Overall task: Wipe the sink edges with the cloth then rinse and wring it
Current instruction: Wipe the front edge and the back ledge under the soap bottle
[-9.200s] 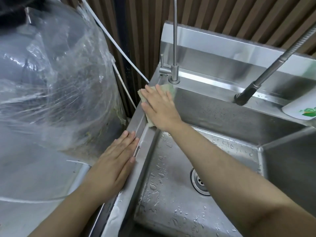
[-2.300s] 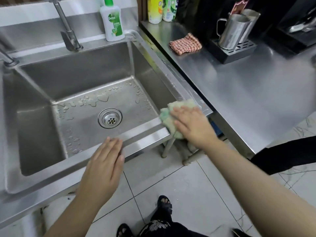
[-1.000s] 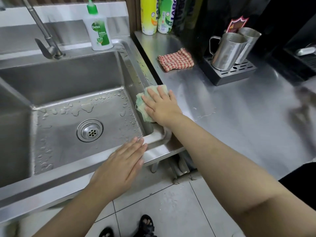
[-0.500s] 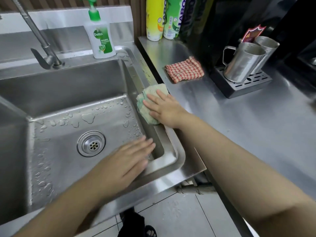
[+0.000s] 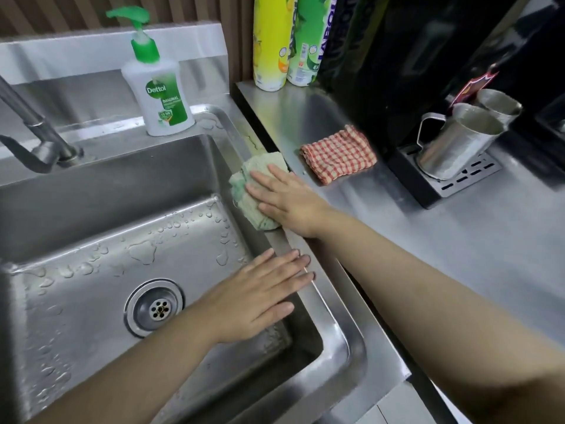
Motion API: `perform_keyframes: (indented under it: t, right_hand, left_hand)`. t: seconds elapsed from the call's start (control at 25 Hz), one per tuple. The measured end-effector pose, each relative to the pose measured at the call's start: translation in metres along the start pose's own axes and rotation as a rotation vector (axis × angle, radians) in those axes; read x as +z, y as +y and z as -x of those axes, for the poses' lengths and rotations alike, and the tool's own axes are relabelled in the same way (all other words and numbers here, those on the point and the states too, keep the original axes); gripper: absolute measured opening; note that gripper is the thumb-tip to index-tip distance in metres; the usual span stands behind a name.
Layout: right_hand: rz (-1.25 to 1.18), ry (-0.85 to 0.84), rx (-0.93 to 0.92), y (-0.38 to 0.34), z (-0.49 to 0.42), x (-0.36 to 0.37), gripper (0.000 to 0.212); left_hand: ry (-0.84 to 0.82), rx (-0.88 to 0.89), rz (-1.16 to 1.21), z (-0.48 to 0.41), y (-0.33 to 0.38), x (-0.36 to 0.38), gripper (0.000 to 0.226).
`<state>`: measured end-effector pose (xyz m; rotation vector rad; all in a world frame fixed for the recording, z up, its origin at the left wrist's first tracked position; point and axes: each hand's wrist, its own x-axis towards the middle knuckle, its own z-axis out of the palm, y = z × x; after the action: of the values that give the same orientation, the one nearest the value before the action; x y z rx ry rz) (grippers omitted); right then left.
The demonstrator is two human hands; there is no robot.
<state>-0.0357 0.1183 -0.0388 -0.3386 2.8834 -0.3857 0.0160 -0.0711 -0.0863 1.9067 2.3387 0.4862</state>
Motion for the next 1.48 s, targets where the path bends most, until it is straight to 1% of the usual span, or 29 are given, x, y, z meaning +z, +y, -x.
perform_keyframes:
  t: [0.12,0.2,0.32,0.44,0.52,0.64,0.76,0.92,1.0,1.12,1.16,1.2,1.24,1.32,1.4,1.44,1.48]
  right_hand:
    - [0.076,-0.035,0.082,-0.002,-0.065,-0.011,0.049]
    - [0.101,-0.043,0.094,-0.001,-0.088,-0.016,0.049]
    - [0.103,-0.012,0.006,0.002,-0.059,-0.012,0.050]
    - [0.082,-0.003,-0.067,0.009,-0.025,-0.008,0.051]
    - [0.110,-0.028,-0.046,0.010,-0.053,-0.012,0.052]
    - [0.166,-0.086,0.022,0.007,-0.131,-0.026,0.053]
    - [0.204,-0.148,0.016,0.011,-0.172,-0.037,0.053]
    - [0.184,-0.143,-0.037,0.018,-0.148,-0.035,0.052]
    - [0.214,-0.153,-0.064,0.018,-0.139,-0.031,0.052]
    - [0.197,-0.145,-0.052,0.018,-0.164,-0.042,0.052]
    - [0.192,-0.146,-0.050,0.018,-0.175,-0.045,0.052]
    - [0.197,-0.151,-0.056,0.019,-0.184,-0.048,0.052]
    - [0.201,-0.158,-0.068,0.022,-0.190,-0.048,0.052]
    - [0.173,-0.128,-0.096,0.025,-0.194,-0.048,0.053]
    - [0.053,-0.022,-0.074,0.026,-0.189,-0.044,0.058]
    - [-0.024,0.051,-0.034,0.025,-0.188,-0.042,0.060]
    - [-0.067,0.109,0.009,0.023,-0.188,-0.041,0.060]
  left_hand:
    - [-0.010,0.007,-0.038,0.001,-0.002,-0.001,0.051]
    - [-0.016,0.012,-0.050,0.000,-0.001,-0.003,0.051]
    - [-0.013,0.025,-0.061,0.000,-0.002,-0.006,0.052]
    - [0.022,-0.077,-0.059,-0.002,-0.022,-0.014,0.052]
    - [0.057,-0.131,-0.076,-0.006,-0.048,-0.021,0.052]
    - [0.065,-0.186,-0.104,-0.021,-0.082,-0.032,0.052]
    - [0.074,-0.186,-0.091,-0.032,-0.102,-0.037,0.052]
    - [0.074,-0.163,-0.079,-0.030,-0.104,-0.031,0.052]
    - [0.079,-0.173,-0.072,-0.030,-0.105,-0.029,0.051]
    - [0.096,-0.151,-0.034,-0.030,-0.110,-0.036,0.050]
    - [0.132,-0.172,-0.019,-0.027,-0.114,-0.041,0.049]
    - [0.205,-0.238,-0.019,-0.023,-0.121,-0.047,0.047]
    - [0.310,-0.350,-0.030,-0.018,-0.129,-0.055,0.045]
    - [0.579,-0.639,-0.059,-0.010,-0.152,-0.079,0.044]
    - [0.808,-0.890,-0.064,-0.009,-0.173,-0.108,0.050]
    - [0.901,-0.954,-0.032,-0.013,-0.183,-0.122,0.055]
    - [0.963,-0.989,0.049,-0.017,-0.191,-0.132,0.062]
